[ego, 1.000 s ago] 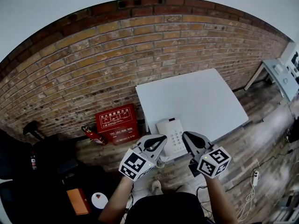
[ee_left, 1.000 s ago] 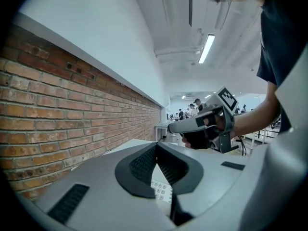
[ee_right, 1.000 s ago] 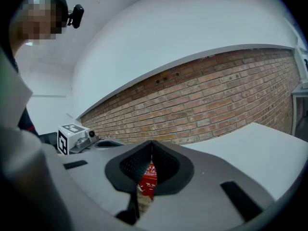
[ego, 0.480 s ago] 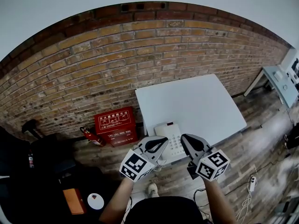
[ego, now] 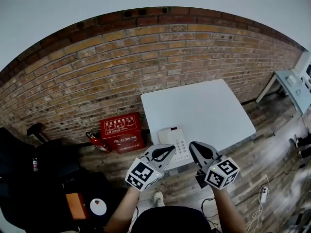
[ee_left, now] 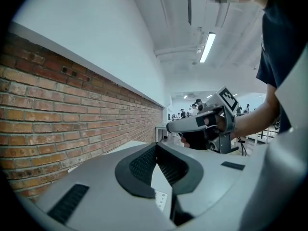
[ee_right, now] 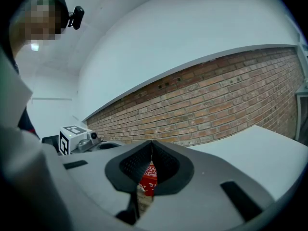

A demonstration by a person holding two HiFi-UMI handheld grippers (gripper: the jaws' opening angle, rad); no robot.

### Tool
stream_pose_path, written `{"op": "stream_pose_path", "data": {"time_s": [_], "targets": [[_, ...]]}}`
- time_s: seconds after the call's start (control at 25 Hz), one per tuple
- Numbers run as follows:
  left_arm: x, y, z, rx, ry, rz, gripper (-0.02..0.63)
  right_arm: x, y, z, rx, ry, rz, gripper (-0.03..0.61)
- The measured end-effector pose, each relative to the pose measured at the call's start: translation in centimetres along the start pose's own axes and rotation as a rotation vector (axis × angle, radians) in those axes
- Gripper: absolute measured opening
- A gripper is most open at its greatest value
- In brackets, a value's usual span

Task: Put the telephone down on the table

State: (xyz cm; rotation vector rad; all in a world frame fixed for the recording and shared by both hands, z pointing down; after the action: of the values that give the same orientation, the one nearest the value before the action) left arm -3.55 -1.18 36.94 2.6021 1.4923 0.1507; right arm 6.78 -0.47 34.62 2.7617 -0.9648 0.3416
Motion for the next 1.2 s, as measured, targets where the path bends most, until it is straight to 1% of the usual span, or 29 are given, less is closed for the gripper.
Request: {"op": "stream_pose_path", "data": {"time_s": [0.2,0.32,0.48,0.88,1.08,1.2], "targets": [[2.6,0.1,0.4,0.005,0.026,0.009,0.008,0.0,-2.5,0.3,0.025,-0.004,-0.003,0.015],[4.0,0.1,0.9,0.022,0.028,0.018,0.008,0.1,-4.1,0.5,0.037,-0.008,-0.002,0.014],[5.8,0.1,1.1,0.022,0.019,0.028,0.008,-0.8,-6.1,0.2,0.039,-0.019,0.009,0.015],[13.1,-0.3,1.8,0.048,0.044,0.043,0.009,-2.2,-12.4,-0.7,0.058,-0.016,0.032,0.014],[16.0,-0.8,1.5,0.039,0.041,0.067,0.009,-3.2,-15.3,-1.3,0.073,-0.021,0.054,0.014],[17.9,-0.9,1.9,0.044,0.057,0.073,0.008,-3.6,-17.0,-1.7,0.08,-0.022,0.063,0.014]]}}
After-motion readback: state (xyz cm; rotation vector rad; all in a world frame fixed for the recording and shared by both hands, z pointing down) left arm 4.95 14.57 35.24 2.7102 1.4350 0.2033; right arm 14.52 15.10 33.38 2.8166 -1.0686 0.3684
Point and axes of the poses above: the fingertips, and each gripper's own axes: y forward along the fingers, x to its right, z out of its top, the point moved 3 cm from there along -y, backward along the fingers, and after that the axes turned 4 degrees about z, right-handed, at the moved point
